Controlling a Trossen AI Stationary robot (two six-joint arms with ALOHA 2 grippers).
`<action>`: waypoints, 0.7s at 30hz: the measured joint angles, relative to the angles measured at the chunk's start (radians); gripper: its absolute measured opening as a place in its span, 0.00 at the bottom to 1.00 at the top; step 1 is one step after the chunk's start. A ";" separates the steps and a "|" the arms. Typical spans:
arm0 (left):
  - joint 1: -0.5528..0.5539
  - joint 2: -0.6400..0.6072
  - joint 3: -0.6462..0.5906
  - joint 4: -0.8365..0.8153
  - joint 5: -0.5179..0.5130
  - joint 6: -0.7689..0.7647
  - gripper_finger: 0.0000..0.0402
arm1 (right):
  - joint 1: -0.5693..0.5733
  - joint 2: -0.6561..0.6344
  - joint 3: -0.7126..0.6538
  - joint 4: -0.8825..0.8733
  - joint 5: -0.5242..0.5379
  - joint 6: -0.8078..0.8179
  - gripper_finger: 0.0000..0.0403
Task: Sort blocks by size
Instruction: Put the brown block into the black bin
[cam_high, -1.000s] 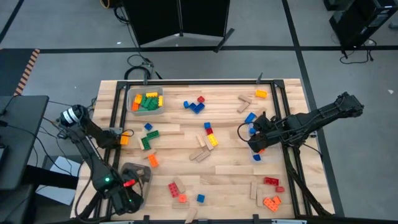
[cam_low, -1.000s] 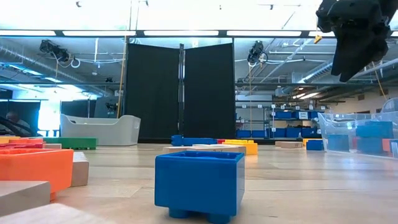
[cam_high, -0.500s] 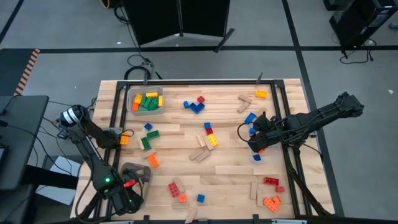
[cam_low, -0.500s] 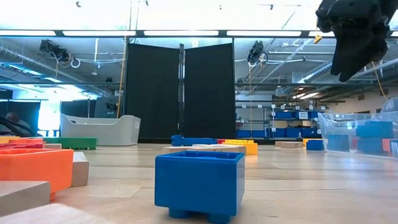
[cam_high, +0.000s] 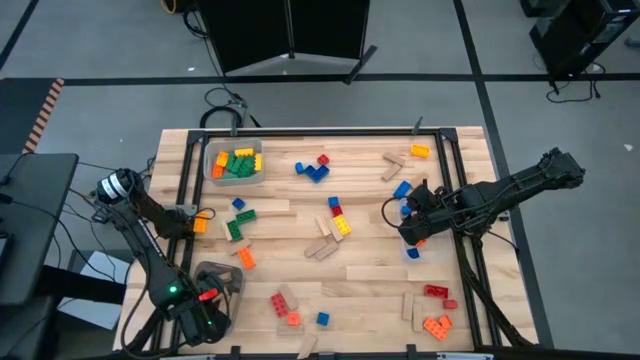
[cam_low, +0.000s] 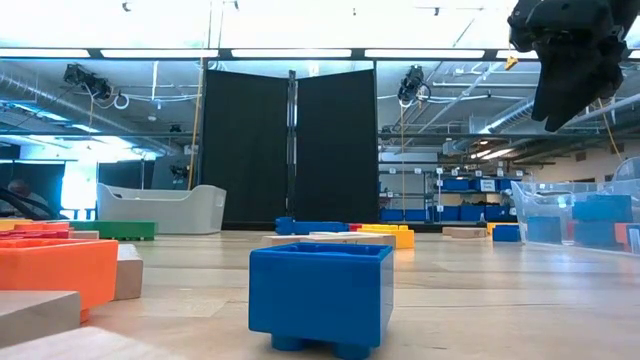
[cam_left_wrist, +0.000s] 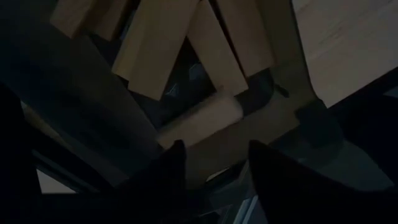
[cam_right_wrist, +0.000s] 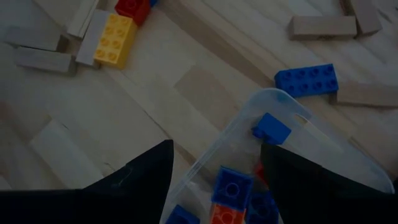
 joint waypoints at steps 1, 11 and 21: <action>0.000 0.000 0.000 0.000 0.000 0.003 0.46 | 0.000 0.000 0.000 0.000 0.000 -0.001 0.64; 0.000 0.000 0.000 0.000 0.000 0.025 0.47 | 0.000 0.000 0.000 0.002 0.000 -0.016 0.64; 0.021 -0.007 0.000 -0.033 -0.052 0.158 0.47 | 0.000 0.000 0.000 0.004 0.003 -0.015 0.64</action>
